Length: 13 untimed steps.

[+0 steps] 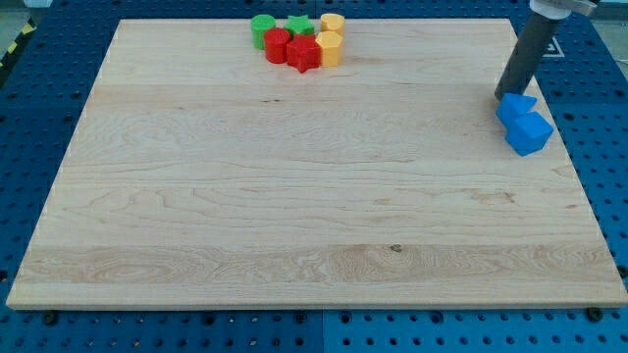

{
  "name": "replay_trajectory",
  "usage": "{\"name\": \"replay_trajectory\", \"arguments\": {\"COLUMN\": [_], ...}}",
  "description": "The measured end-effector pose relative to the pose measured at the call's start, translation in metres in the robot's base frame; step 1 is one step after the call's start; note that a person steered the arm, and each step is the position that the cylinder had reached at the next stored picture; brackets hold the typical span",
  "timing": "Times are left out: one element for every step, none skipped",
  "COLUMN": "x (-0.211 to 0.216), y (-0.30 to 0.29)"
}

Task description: Push the red star to the right side of the blue blocks

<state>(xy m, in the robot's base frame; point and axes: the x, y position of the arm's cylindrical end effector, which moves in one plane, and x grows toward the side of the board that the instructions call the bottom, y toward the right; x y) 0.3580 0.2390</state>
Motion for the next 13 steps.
{"name": "replay_trajectory", "arguments": {"x": [-0.026, -0.027, -0.036, -0.109, -0.127, -0.119, -0.07, -0.016, -0.002, -0.041, -0.089, -0.158, -0.167], "y": [-0.02, -0.018, -0.018, -0.026, -0.034, -0.039, -0.1, -0.179, -0.253, -0.364, -0.465, -0.498, -0.473]}}
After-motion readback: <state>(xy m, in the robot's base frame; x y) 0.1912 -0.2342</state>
